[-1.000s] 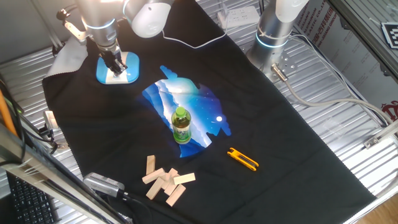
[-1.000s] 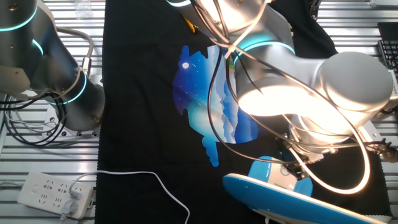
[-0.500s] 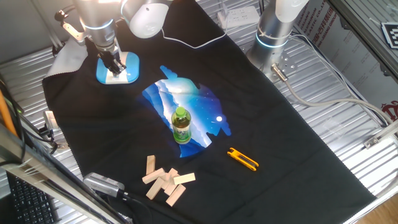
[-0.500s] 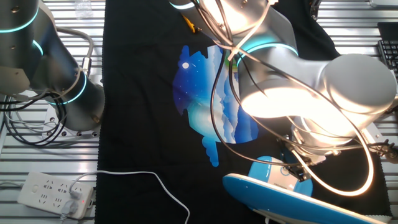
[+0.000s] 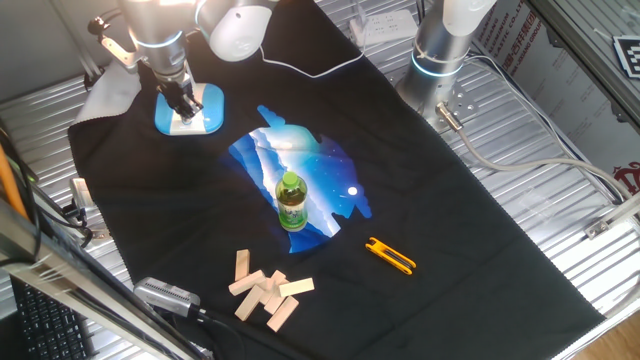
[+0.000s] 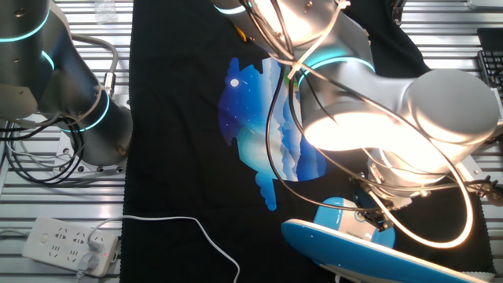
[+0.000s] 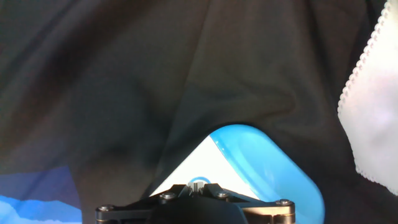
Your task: Turn off the desk lamp by pressing the button
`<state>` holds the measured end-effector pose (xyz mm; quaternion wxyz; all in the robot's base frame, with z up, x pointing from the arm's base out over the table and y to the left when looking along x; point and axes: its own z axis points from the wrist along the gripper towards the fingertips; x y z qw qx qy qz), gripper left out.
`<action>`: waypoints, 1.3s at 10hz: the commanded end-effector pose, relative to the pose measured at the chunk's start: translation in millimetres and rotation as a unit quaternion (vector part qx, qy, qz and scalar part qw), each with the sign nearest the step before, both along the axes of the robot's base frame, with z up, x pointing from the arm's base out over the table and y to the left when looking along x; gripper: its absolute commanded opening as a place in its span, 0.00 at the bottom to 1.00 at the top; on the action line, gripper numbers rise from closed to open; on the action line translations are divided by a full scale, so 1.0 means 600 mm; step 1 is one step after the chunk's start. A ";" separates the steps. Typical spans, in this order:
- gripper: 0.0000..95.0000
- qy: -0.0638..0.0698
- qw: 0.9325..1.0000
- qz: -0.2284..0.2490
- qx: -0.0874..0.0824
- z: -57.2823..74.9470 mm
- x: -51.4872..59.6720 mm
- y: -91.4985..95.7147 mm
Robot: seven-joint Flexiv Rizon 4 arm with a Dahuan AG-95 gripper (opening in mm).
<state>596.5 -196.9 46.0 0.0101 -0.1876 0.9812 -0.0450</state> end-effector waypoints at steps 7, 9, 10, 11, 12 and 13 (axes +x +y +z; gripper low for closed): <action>0.00 0.001 1.000 0.003 0.003 -0.002 0.002 -0.001; 0.00 0.001 1.000 0.003 0.003 -0.002 0.002 -0.001; 0.00 0.001 1.000 0.003 0.003 -0.003 0.002 -0.001; 0.00 0.001 1.000 0.003 0.004 -0.003 0.002 -0.002; 0.00 0.001 1.000 0.002 0.004 -0.003 0.002 -0.002; 0.00 0.001 1.000 0.003 0.005 -0.004 0.003 -0.002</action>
